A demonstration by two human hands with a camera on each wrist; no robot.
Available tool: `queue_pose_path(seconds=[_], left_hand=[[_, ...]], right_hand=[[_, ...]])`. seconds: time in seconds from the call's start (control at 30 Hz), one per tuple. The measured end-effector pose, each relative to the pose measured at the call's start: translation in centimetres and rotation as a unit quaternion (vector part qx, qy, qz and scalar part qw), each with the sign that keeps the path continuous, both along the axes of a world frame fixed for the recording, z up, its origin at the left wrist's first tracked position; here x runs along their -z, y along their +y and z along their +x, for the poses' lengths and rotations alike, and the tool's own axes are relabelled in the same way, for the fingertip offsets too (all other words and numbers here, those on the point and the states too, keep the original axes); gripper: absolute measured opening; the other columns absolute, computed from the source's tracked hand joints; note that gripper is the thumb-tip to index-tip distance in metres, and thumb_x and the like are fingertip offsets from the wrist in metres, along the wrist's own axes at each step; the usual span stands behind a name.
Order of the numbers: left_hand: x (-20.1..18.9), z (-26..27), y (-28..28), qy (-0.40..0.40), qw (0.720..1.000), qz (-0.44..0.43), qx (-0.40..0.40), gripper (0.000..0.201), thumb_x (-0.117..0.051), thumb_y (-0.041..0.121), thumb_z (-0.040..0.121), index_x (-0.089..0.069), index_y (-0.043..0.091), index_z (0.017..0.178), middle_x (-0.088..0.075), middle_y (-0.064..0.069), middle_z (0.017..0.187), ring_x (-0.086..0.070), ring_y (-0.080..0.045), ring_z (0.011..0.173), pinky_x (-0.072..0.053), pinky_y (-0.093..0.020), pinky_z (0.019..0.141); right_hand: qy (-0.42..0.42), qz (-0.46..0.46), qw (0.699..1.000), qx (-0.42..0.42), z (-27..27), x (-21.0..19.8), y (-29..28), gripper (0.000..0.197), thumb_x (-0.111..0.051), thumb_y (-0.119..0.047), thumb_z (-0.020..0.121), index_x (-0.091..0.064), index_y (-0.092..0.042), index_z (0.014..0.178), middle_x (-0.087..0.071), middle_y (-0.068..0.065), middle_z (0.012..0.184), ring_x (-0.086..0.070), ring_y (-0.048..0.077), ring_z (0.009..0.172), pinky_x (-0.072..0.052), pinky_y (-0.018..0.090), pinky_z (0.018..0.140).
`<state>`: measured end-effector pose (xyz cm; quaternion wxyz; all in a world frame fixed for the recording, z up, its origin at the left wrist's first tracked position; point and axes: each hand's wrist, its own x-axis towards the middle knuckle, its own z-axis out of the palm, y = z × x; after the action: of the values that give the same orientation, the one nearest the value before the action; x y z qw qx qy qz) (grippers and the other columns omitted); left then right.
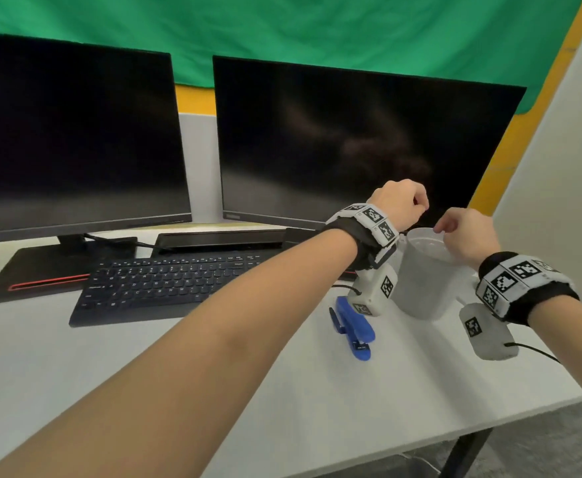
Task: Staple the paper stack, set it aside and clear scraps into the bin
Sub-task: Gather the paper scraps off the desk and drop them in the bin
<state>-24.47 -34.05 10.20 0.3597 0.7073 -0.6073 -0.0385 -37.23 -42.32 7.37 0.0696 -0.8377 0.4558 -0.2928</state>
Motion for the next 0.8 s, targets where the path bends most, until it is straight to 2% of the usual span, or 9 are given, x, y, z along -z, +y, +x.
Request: queue_pose_path(seconds=[0.1,0.2,0.27,0.33,0.4,0.47,0.57,0.73,0.8], left_hand=[[0.1,2.6,5.0,-0.011,1.000,0.022,-0.008,0.020,-0.052,0.017,0.092,-0.071,0.023,0.096,-0.066,0.003,0.094,-0.066,-0.020,0.094,-0.055,-0.034,0.086],[1.4,5.7,10.8,-0.043,0.998,0.041,-0.036,0.017,-0.056,0.020,0.089,-0.071,0.022,0.096,-0.067,0.002,0.100,-0.065,-0.021,0.099,-0.053,-0.035,0.090],[2.8,7.8,15.4,-0.059,0.994,0.066,-0.060,0.016,-0.057,0.019,0.089,-0.071,0.019,0.096,-0.069,-0.001,0.105,-0.065,-0.021,0.099,-0.052,-0.037,0.093],[4.3,9.8,20.3,-0.069,0.990,0.085,-0.090,0.017,-0.055,0.018,0.091,-0.071,0.017,0.097,-0.069,-0.001,0.104,-0.064,-0.019,0.097,-0.053,-0.037,0.091],[5.9,11.3,25.2,-0.077,0.982,0.109,-0.134,0.020,-0.053,0.018,0.092,-0.071,0.018,0.098,-0.068,0.000,0.103,-0.062,-0.017,0.092,-0.053,-0.034,0.088],[7.7,12.2,29.9,-0.077,0.972,0.144,-0.172,0.021,-0.051,0.017,0.093,-0.071,0.019,0.100,-0.066,0.002,0.101,-0.061,-0.016,0.090,-0.051,-0.030,0.084],[10.6,12.4,35.8,-0.076,0.954,0.206,-0.202,0.019,-0.052,0.018,0.093,-0.069,0.021,0.101,-0.065,0.003,0.101,-0.060,-0.013,0.087,-0.050,-0.026,0.079],[14.4,10.9,40.5,-0.109,0.920,0.291,-0.238,0.028,-0.044,0.027,0.096,-0.061,0.016,0.115,-0.059,-0.002,0.115,-0.058,-0.022,0.105,-0.048,-0.033,0.088],[15.6,10.0,41.0,-0.098,0.906,0.348,-0.221,0.042,-0.035,0.038,0.099,-0.049,0.011,0.128,-0.051,-0.006,0.129,-0.051,-0.026,0.119,-0.044,-0.036,0.097]], right_hand=[[0.008,-0.023,0.997,-0.068,2.0,1.1,4.2,0.028,-0.048,0.006,0.084,-0.068,-0.009,0.098,-0.060,0.017,0.111,-0.057,0.033,0.101,-0.044,0.034,0.081],[0.048,0.031,0.980,-0.191,4.8,3.6,10.9,0.029,-0.048,0.002,0.087,-0.070,-0.011,0.100,-0.061,0.006,0.110,-0.057,0.023,0.098,-0.046,0.032,0.085],[0.117,0.081,0.951,-0.273,6.3,5.8,15.9,0.026,-0.048,-0.006,0.091,-0.069,-0.016,0.104,-0.054,0.002,0.115,-0.056,0.022,0.105,-0.044,0.030,0.090],[0.187,0.119,0.912,-0.344,7.5,8.0,20.1,0.031,-0.045,-0.012,0.094,-0.061,-0.017,0.120,-0.047,0.003,0.130,-0.047,0.020,0.124,-0.033,0.024,0.101],[0.261,0.139,0.870,-0.394,8.5,9.8,22.9,0.038,-0.040,-0.017,0.098,-0.049,-0.012,0.134,-0.039,0.005,0.145,-0.037,0.021,0.135,-0.025,0.025,0.108],[0.317,0.155,0.846,-0.400,9.7,11.1,24.3,0.036,-0.036,-0.019,0.099,-0.048,-0.004,0.129,-0.045,0.010,0.135,-0.040,0.028,0.131,-0.030,0.031,0.104],[0.357,0.172,0.842,-0.367,11.3,12.3,26.1,0.031,-0.034,-0.014,0.097,-0.052,0.001,0.117,-0.048,0.013,0.116,-0.049,0.032,0.117,-0.034,0.031,0.087],[0.402,0.136,0.810,-0.404,13.1,12.9,29.1,0.038,-0.032,-0.003,0.092,-0.047,-0.002,0.127,-0.042,0.015,0.131,-0.043,0.034,0.122,-0.038,0.042,0.103],[0.368,0.133,0.831,-0.395,13.2,12.5,29.0,0.036,-0.033,-0.002,0.090,-0.052,-0.004,0.120,-0.043,0.013,0.123,-0.044,0.034,0.115,-0.041,0.043,0.099]])
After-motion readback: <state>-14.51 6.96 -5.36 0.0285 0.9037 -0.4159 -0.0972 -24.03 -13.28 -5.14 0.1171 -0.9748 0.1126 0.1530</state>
